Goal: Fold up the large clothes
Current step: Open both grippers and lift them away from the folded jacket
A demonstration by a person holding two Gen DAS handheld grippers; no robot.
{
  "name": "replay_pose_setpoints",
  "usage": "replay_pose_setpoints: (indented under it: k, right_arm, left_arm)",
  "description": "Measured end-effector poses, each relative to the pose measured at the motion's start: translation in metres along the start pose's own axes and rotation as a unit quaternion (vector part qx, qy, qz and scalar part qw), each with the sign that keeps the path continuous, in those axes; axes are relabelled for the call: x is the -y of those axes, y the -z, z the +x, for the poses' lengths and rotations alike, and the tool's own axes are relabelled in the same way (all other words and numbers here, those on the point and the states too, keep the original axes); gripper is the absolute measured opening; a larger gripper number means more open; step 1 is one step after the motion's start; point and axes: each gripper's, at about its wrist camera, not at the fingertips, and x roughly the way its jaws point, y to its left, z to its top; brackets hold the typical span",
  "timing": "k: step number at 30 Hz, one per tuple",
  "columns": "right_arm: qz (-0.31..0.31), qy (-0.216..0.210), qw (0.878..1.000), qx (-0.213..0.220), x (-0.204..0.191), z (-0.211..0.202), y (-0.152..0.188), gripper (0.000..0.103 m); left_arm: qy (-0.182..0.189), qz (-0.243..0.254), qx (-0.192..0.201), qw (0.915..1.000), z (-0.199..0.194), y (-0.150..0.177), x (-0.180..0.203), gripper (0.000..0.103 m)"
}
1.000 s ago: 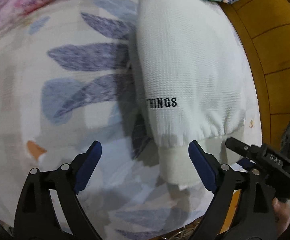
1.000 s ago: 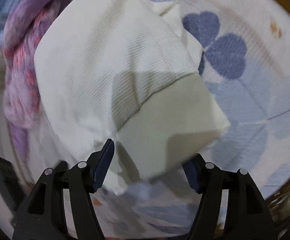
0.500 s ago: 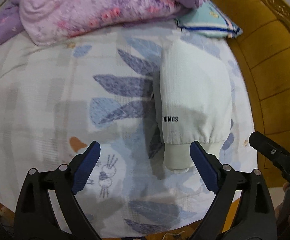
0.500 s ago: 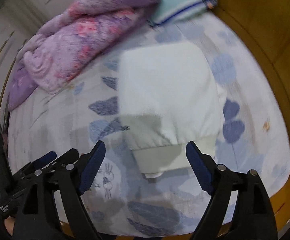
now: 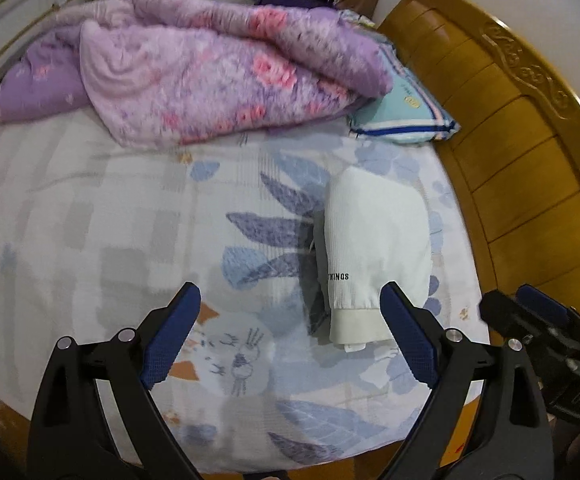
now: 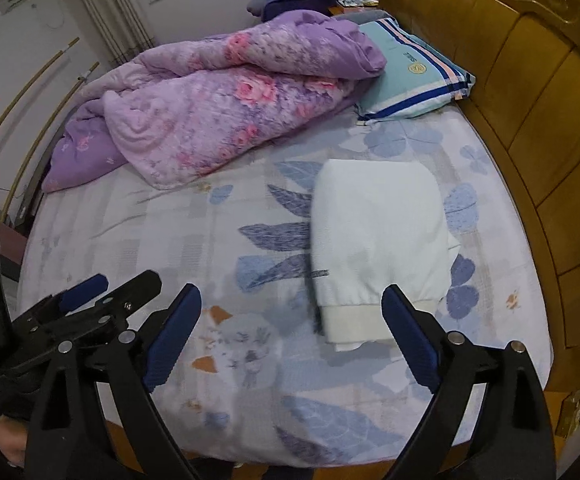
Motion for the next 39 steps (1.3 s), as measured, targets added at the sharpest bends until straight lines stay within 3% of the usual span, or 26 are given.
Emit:
replay_pose_setpoints:
  k: [12, 21, 27, 39]
  right_arm:
    - [-0.015, 0.016, 0.997, 0.073, -0.119, -0.099, 0.024, 0.091]
    - [-0.036, 0.022, 0.990, 0.132, -0.207, -0.169, 0.051, 0.095]
    - [-0.059, 0.047, 0.985, 0.152, -0.248, -0.206, 0.070, 0.095]
    - [-0.085, 0.043, 0.976, 0.195, -0.295, -0.254, 0.089, 0.095]
  left_arm:
    - [0.000, 0.025, 0.069, 0.9973, -0.136, 0.008, -0.060, 0.094]
    - [-0.020, 0.057, 0.150, 0.9868, -0.251, 0.025, -0.117, 0.096]
    - [-0.002, 0.053, 0.170, 0.9840, -0.310, 0.039, -0.150, 0.098]
    - [-0.027, 0.080, 0.239, 0.9674, -0.399, 0.053, -0.171, 0.098]
